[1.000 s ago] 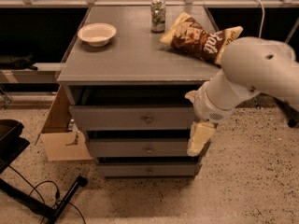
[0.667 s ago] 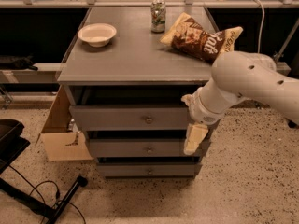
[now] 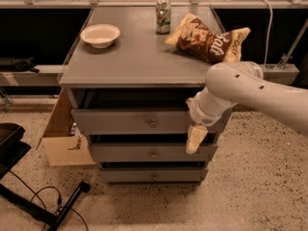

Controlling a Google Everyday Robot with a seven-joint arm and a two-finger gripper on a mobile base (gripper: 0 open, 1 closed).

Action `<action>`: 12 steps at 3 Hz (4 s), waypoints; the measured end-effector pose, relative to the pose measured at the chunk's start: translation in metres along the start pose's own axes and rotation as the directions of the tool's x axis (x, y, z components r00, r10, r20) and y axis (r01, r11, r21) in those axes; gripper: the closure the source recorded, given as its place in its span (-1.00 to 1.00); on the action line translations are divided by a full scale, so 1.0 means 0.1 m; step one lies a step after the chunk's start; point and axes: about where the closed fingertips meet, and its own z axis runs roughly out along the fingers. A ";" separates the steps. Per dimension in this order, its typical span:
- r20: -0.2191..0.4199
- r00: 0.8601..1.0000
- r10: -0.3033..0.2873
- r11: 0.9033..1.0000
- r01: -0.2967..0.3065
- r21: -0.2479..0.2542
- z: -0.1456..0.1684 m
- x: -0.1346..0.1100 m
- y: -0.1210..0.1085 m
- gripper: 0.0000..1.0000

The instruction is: Open top drawer

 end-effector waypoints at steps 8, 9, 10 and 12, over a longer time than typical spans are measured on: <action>-0.187 0.982 0.037 0.999 -0.040 -0.011 0.56 0.08 0.03 0.69; -0.197 0.980 0.023 0.999 -0.027 -0.017 0.49 0.08 0.04 1.00; -0.197 0.980 0.023 0.999 -0.027 -0.017 0.45 0.07 0.02 1.00; -0.229 0.973 -0.028 1.000 0.026 -0.011 0.24 0.02 -0.14 1.00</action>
Offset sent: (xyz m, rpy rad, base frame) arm 0.0504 0.0090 -0.0256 -0.0955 -0.0408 -0.0760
